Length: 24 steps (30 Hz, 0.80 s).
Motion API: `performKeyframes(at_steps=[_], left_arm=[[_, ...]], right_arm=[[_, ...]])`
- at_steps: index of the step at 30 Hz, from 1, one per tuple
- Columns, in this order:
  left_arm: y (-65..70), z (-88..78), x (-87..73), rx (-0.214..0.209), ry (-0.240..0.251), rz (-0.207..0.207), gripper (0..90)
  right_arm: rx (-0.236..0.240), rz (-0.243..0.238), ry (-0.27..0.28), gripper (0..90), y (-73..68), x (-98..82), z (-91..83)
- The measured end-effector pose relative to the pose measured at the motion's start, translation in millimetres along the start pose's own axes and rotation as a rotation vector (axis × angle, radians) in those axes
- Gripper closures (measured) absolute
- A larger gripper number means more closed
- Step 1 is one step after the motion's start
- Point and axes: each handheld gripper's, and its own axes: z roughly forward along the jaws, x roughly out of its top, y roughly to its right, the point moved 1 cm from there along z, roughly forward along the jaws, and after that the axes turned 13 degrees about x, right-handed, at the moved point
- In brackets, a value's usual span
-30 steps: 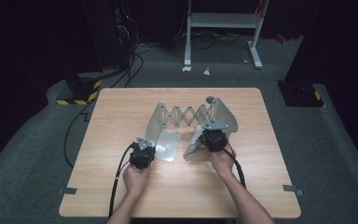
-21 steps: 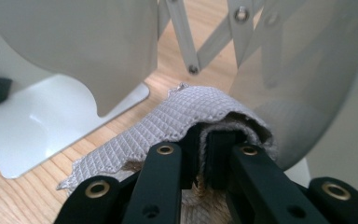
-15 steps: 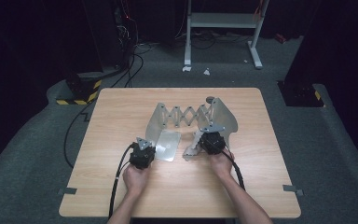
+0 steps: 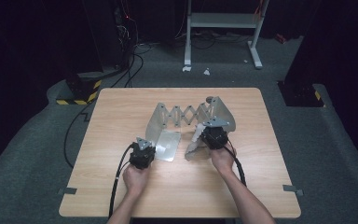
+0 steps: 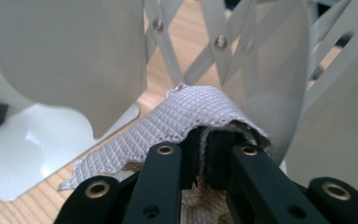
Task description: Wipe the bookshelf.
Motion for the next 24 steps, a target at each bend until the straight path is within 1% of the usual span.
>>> performKeyframes(at_steps=[1,4,8,13,20,24], left_arm=[[0.0,0.0,0.0,0.0,0.0,-0.001,86.0],[0.2,-0.1,0.0,0.001,0.0,0.001,86.0],[0.5,-0.2,-0.1,0.002,0.0,0.0,86.0],[0.1,-0.1,0.0,0.002,0.0,0.002,86.0],[0.3,-0.1,-0.1,0.001,0.0,0.0,86.0],[0.0,0.0,0.0,0.0,0.0,0.0,86.0]], right_arm=[[0.0,0.0,0.0,85.9,0.0,0.0,0.0],[-0.001,0.006,0.022,85.8,-0.6,7.1,-4.9],[-0.008,-0.016,0.037,85.8,-4.6,15.5,-5.8],[-0.015,-0.022,0.036,85.9,-3.9,18.3,-4.4],[-0.02,-0.027,0.01,85.8,-2.6,14.8,2.2],[-0.018,-0.036,-0.019,85.9,-5.7,9.2,9.5]])
